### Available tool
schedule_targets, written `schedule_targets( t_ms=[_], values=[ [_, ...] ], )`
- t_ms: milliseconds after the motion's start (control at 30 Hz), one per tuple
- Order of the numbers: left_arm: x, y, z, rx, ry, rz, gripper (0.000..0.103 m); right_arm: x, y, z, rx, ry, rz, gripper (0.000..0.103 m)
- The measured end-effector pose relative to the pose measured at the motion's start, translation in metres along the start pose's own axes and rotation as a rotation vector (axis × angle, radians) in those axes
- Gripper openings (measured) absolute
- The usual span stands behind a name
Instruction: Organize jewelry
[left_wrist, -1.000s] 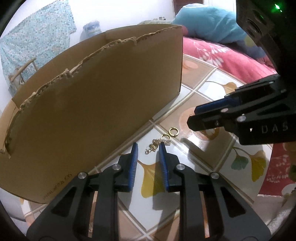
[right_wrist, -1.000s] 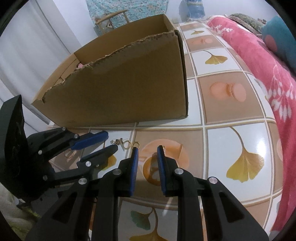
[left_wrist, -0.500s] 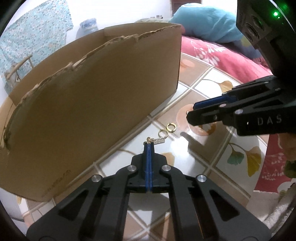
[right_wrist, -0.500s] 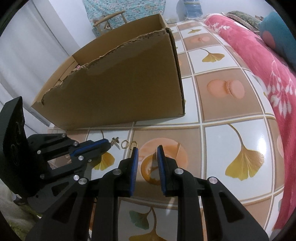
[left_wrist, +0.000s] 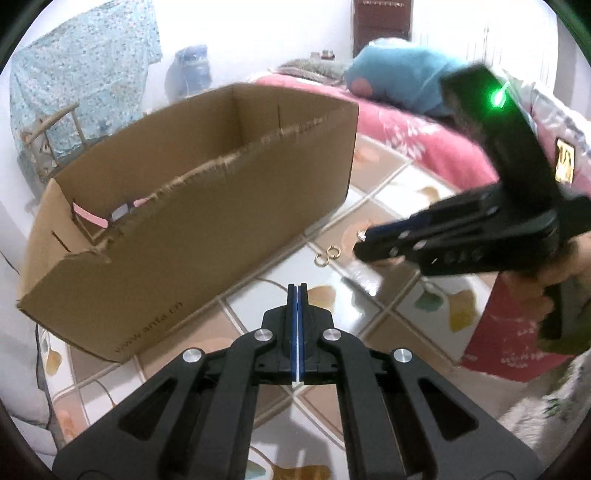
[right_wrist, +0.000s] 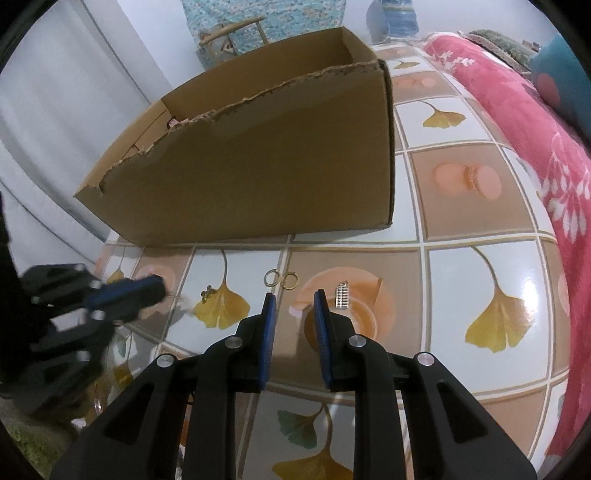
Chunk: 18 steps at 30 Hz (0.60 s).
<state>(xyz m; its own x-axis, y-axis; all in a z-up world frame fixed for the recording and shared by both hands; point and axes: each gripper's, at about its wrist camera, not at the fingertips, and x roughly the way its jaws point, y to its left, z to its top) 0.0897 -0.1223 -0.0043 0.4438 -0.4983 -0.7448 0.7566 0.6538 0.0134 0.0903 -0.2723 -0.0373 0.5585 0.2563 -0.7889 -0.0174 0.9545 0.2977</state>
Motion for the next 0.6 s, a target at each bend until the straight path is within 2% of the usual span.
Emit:
schedule_targets(
  t_ms=[367, 600],
  values=[
    [-0.006, 0.033, -0.022, -0.159, 0.023, -0.031, 0.000, 0.002, 0.011, -0.002, -0.028, 0.023, 0.034, 0.021],
    [-0.005, 0.045, -0.033, -0.211, 0.046, -0.020, 0.000, 0.010, 0.029, -0.002, -0.070, 0.051, 0.076, 0.021]
  ],
)
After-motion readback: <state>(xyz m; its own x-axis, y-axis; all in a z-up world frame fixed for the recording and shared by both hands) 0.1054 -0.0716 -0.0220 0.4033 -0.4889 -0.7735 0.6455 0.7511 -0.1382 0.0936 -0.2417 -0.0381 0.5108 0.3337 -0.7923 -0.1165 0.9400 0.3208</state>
